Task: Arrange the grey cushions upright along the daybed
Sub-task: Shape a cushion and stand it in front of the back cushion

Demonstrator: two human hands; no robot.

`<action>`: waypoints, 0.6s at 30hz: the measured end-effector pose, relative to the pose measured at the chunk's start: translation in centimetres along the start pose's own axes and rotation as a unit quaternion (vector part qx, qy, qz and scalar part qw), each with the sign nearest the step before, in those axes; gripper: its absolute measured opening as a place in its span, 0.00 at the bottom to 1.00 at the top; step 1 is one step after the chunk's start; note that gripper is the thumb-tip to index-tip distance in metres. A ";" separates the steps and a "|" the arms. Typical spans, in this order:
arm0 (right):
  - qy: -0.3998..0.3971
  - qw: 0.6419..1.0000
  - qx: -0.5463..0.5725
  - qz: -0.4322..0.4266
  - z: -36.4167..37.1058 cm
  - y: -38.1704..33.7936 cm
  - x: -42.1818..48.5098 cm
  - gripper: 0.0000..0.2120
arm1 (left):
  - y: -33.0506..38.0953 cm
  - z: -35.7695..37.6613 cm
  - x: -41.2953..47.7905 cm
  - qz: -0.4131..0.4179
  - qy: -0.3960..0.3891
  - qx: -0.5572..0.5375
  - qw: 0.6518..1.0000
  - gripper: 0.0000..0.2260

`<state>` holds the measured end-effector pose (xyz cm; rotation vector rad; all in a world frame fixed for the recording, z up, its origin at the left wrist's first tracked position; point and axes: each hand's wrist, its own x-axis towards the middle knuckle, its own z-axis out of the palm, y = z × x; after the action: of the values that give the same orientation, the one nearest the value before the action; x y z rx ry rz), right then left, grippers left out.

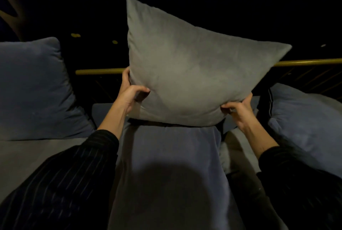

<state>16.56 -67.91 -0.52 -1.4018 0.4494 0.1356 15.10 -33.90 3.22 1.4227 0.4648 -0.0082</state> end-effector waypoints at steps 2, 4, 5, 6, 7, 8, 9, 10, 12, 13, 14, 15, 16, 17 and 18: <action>-0.001 1.000 -0.010 0.001 -0.6 0.5 0.0 0.48 | -0.4 0.6 0.0 -0.017 0.013 0.013 1.000 0.39; -0.019 0.998 -0.052 -0.006 -0.4 0.3 0.2 0.47 | -1.9 0.6 -0.1 -0.043 0.065 -0.002 0.997 0.41; -0.036 0.996 -0.080 -0.014 0.2 -0.1 0.4 0.47 | -2.7 0.2 -0.3 -0.053 0.097 -0.014 0.994 0.40; -0.058 0.992 -0.109 -0.022 1.0 -0.5 0.5 0.47 | -3.4 -0.3 -0.6 -0.060 0.127 -0.026 0.990 0.37; -0.086 0.986 -0.137 -0.030 1.9 -0.8 0.7 0.48 | -4.0 -0.9 -0.9 -0.065 0.147 -0.027 0.987 0.34; -0.116 0.979 -0.165 -0.036 2.8 -1.0 1.0 0.49 | -4.6 -1.5 -1.0 -0.076 0.159 -0.021 0.984 0.32; -0.142 0.971 -0.191 -0.034 3.6 -1.2 1.3 0.49 | -5.1 -2.1 -1.0 -0.091 0.168 -0.007 0.982 0.32; -0.156 0.965 -0.210 -0.024 4.1 -1.2 1.5 0.49 | -5.4 -2.4 -1.0 -0.105 0.171 0.006 0.980 0.33; -0.156 0.961 -0.229 0.008 4.3 -1.2 2.1 0.48 | -5.6 -2.2 -1.1 -0.106 0.183 0.039 0.977 0.34; -0.156 0.961 -0.229 0.023 4.0 -1.3 2.2 0.47 | -5.7 -1.8 -1.0 -0.095 0.194 0.055 0.975 0.35; -0.158 0.959 -0.231 0.035 3.3 -1.3 2.3 0.46 | -6.2 -1.3 -0.9 -0.089 0.209 0.072 0.971 0.36; -0.164 0.956 -0.240 0.044 2.5 -1.4 2.1 0.44 | -6.4 -0.3 -1.1 -0.091 0.225 0.091 0.966 0.37; -0.170 0.952 -0.249 0.052 1.6 -1.4 1.9 0.41 | -6.4 1.2 -2.0 -0.100 0.248 0.103 0.958 0.37; -0.174 0.949 -0.257 0.058 0.7 -1.4 1.6 0.38 | -6.2 3.1 -3.1 -0.108 0.273 0.116 0.949 0.36; -0.175 0.947 -0.263 0.062 -0.3 -1.4 1.5 0.35 | -6.1 5.3 -4.6 -0.110 0.291 0.123 0.942 0.35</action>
<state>18.32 -68.66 0.19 -1.8263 0.2071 0.6355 10.83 -41.15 -0.68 1.6041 1.1436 0.1864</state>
